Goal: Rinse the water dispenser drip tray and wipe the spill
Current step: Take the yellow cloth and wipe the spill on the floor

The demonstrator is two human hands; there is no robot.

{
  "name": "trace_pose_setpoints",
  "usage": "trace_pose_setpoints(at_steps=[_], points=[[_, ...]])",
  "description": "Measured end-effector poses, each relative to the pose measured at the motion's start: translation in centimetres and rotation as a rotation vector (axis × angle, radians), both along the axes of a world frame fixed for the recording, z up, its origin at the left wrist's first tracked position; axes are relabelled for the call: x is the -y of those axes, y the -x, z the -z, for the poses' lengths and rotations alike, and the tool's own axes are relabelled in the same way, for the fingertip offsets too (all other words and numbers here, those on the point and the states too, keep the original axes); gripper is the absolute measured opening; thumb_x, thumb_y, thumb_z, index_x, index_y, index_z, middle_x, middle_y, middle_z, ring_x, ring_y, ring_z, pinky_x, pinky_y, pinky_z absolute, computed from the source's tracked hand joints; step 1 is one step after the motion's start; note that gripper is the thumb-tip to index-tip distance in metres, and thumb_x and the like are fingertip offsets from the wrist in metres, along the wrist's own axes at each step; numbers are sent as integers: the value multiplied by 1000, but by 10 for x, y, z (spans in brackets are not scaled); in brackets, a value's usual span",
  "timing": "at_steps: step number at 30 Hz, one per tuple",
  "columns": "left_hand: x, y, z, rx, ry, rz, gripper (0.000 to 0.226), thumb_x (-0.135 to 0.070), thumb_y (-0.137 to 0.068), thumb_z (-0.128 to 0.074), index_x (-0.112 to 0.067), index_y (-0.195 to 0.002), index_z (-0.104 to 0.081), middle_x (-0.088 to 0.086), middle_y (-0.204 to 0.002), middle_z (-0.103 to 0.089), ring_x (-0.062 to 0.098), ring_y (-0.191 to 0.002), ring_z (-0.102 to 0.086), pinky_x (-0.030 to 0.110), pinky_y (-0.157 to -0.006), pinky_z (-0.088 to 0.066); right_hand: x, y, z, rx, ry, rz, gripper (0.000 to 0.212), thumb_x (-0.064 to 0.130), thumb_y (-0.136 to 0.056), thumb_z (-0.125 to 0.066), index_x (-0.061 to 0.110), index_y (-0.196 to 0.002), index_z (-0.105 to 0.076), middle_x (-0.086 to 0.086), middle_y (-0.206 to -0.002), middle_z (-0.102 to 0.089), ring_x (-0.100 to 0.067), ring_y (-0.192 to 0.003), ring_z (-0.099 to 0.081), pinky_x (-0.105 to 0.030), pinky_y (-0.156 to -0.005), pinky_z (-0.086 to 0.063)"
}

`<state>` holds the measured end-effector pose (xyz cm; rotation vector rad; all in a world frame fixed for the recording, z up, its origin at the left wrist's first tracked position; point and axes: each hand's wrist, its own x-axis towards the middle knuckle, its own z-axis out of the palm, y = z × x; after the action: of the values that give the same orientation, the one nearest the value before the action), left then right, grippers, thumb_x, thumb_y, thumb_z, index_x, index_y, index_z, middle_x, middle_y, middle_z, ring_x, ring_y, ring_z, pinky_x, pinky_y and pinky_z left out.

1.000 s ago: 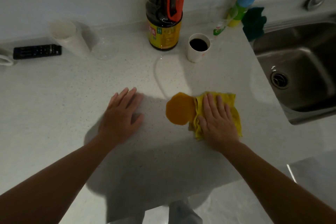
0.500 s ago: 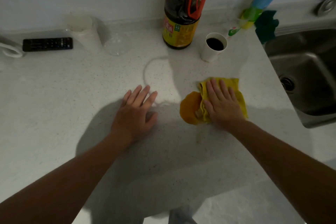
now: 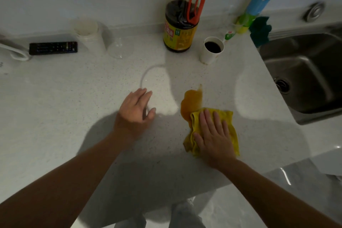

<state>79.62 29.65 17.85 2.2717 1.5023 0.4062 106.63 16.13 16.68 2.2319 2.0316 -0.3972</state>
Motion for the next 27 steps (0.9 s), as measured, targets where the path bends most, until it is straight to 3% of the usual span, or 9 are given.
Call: trace_pose_setpoints(at_steps=[5,9,17,23,27], points=[[7,44,5,-233,-121,50,69,-58,-103,-41,-19,-160,-39,16,-168,-33,36,-157,-26,56,-128,-17,-79,-22,-5,16,-15,78,80,61,-97,-4,19,-164,0,-4,-173,1,-30,-159,4,-53,-126,-3],[4,49,13,-295,-122,26,73,-63,-101,-36,-22,-162,-32,14,-170,-28,36,-158,-21,58,-128,-16,-133,-42,-1,26,-8,-80,81,65,-94,1,24,-164,2,1,-173,4,-26,-158,6,-50,-126,0],[-2,45,12,-307,-117,29,71,-60,-102,-35,-24,-163,-28,13,-171,-26,34,-159,-20,58,-128,-17,-99,-46,-11,60,11,-307,78,62,-101,0,16,-164,-4,-6,-173,-4,-32,-158,1,-58,-125,-13],[-2,49,16,-267,-164,62,69,-57,-104,-36,-19,-161,-34,18,-166,-36,39,-155,-27,58,-127,-17,15,32,-6,-2,6,6,73,57,-105,-14,14,-164,-10,-9,-172,-11,-34,-158,-5,-54,-124,-7],[-2,49,19,-234,-171,62,68,-57,-105,-36,-21,-162,-33,17,-167,-35,38,-156,-26,58,-127,-17,-1,70,-6,-32,5,233,77,59,-102,-18,14,-164,-11,-9,-171,-12,-37,-157,-8,-55,-125,-7]])
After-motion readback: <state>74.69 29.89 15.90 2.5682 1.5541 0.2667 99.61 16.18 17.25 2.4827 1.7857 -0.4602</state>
